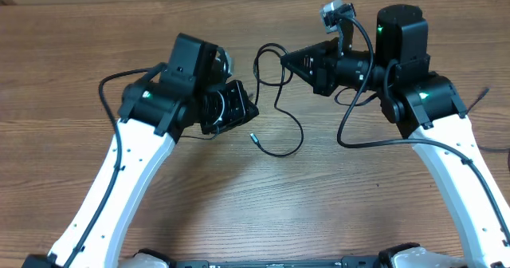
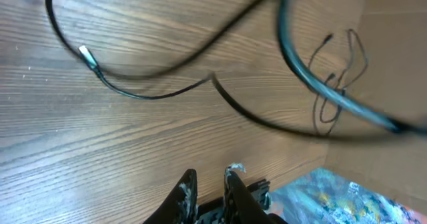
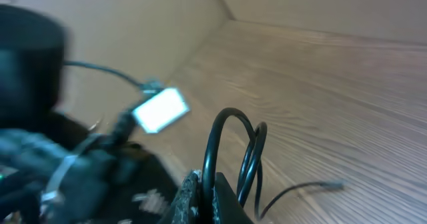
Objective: Untangle cables
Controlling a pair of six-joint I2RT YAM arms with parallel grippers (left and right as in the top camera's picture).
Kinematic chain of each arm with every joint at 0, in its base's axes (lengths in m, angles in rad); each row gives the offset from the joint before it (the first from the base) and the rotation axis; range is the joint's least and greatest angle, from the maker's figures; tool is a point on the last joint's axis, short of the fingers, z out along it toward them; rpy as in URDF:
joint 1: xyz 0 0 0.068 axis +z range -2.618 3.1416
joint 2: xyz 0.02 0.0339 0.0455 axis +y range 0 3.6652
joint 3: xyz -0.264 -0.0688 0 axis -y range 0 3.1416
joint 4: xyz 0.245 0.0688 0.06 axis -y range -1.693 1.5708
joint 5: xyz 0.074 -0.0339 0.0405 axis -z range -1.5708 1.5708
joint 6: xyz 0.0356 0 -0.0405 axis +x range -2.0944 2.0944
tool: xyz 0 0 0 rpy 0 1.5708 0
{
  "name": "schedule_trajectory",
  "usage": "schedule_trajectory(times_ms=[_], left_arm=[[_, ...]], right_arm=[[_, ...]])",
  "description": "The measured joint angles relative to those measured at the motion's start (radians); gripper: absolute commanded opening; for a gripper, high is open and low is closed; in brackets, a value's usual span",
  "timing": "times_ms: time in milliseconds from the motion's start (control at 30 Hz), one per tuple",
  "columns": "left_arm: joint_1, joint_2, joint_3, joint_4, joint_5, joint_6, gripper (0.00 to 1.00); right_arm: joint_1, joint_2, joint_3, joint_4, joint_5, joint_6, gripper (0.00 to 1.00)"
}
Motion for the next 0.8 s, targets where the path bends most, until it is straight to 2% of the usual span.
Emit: schedule_trajectory(times_ms=[267,467,800], left_arm=[[0.000,0.025,0.000,0.084,0.041,0.009,0.17],[0.000,0.025,0.000,0.163,0.133,0.065,0.19],[0.000,0.025,0.000,0.185,0.193,0.117,0.21]], right_arm=[[0.000,0.000,0.000,-0.017,-0.051,-0.031,0.04],[0.000,0.000,0.000,-0.059,-0.050,-0.068,0.04],[0.000,0.000,0.000,-0.060,-0.050,-0.082,0.04]])
